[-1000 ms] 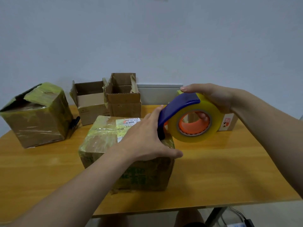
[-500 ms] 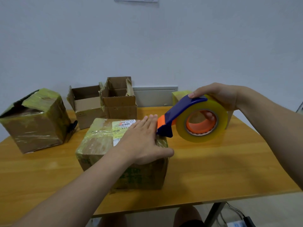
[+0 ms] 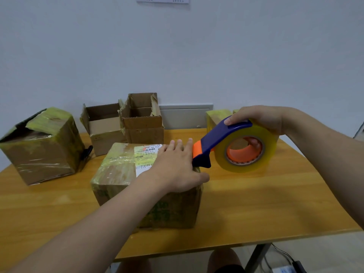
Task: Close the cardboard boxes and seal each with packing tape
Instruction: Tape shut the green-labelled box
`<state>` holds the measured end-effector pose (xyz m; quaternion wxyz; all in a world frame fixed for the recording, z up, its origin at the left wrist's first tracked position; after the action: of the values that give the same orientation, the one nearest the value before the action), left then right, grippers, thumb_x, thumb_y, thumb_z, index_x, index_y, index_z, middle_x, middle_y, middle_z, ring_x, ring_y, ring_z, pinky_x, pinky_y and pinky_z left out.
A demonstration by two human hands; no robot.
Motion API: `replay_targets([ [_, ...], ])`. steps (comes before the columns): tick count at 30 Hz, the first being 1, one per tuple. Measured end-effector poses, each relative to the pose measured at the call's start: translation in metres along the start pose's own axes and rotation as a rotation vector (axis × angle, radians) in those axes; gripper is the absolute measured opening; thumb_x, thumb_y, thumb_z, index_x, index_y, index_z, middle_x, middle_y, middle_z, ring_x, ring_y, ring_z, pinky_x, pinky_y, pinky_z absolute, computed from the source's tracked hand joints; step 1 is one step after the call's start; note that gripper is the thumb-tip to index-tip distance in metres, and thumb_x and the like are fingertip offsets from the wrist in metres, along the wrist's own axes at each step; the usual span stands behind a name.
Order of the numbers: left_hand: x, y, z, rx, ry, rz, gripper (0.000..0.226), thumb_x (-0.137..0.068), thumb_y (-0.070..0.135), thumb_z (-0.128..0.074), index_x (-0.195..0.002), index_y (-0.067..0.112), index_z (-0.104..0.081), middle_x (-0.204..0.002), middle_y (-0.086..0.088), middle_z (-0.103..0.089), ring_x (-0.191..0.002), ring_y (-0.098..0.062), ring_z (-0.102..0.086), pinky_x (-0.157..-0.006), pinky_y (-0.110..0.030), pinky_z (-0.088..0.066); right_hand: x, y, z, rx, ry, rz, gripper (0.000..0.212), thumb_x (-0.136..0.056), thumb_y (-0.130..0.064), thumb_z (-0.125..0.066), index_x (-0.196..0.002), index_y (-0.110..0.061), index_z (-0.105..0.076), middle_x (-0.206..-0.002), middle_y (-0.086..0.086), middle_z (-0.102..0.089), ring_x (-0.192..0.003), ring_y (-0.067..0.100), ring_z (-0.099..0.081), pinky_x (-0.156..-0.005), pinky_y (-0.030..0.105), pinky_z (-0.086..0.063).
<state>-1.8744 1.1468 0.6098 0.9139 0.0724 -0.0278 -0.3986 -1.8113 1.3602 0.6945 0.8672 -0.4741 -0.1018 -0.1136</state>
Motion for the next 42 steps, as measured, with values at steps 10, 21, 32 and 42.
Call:
replay_targets([
  [10,-0.004,0.009,-0.002,-0.08,-0.105,0.035,0.094,-0.101,0.061,-0.041,-0.165,0.019,0.014,-0.172,-0.023,0.005,-0.158,-0.046,0.004,-0.126,-0.064,-0.002,0.0,0.011,0.015,-0.125,-0.029,0.007,0.075,-0.05,-0.06,-0.089,-0.107,-0.013,-0.075,-0.106,0.019,-0.071,-0.096,0.041,-0.058,-0.092,0.054,-0.042],
  [21,-0.011,0.017,0.0,-0.14,-0.163,0.009,0.091,-0.102,0.059,-0.041,-0.16,0.034,0.026,-0.17,-0.027,0.012,-0.155,-0.053,0.006,-0.123,-0.07,-0.002,0.006,0.011,0.019,-0.036,0.006,0.007,0.058,-0.071,-0.056,-0.075,-0.108,-0.011,-0.07,-0.093,0.013,-0.075,-0.072,0.025,-0.07,-0.07,0.037,-0.056],
  [32,-0.006,0.007,-0.007,-0.141,-0.073,-0.037,0.115,-0.086,0.082,-0.045,-0.166,0.017,0.007,-0.173,-0.015,0.009,-0.16,-0.037,0.008,-0.126,-0.064,-0.003,0.01,-0.038,-0.004,0.339,0.03,0.058,0.049,-0.077,-0.066,-0.072,-0.085,-0.019,-0.079,-0.085,0.007,-0.077,-0.073,0.022,-0.07,-0.072,0.036,-0.055],
  [42,-0.008,0.003,-0.01,-0.117,-0.038,-0.057,0.121,-0.079,0.081,-0.047,-0.166,0.01,-0.002,-0.174,-0.015,0.002,-0.161,-0.034,0.003,-0.126,-0.063,-0.008,-0.006,-0.088,-0.022,0.566,0.104,-0.113,0.046,-0.085,-0.055,-0.072,-0.083,-0.009,-0.072,-0.063,0.008,-0.069,-0.048,0.02,-0.061,-0.058,0.03,-0.053],
])
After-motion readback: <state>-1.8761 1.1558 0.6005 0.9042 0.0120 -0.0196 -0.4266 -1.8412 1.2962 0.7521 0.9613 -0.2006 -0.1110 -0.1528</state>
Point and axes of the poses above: each hand's wrist, its own x-axis away from the middle knuckle, its own z-axis out of the back of the hand, y = z × x, the point moved 3 cm from there along -x, towards the middle knuckle
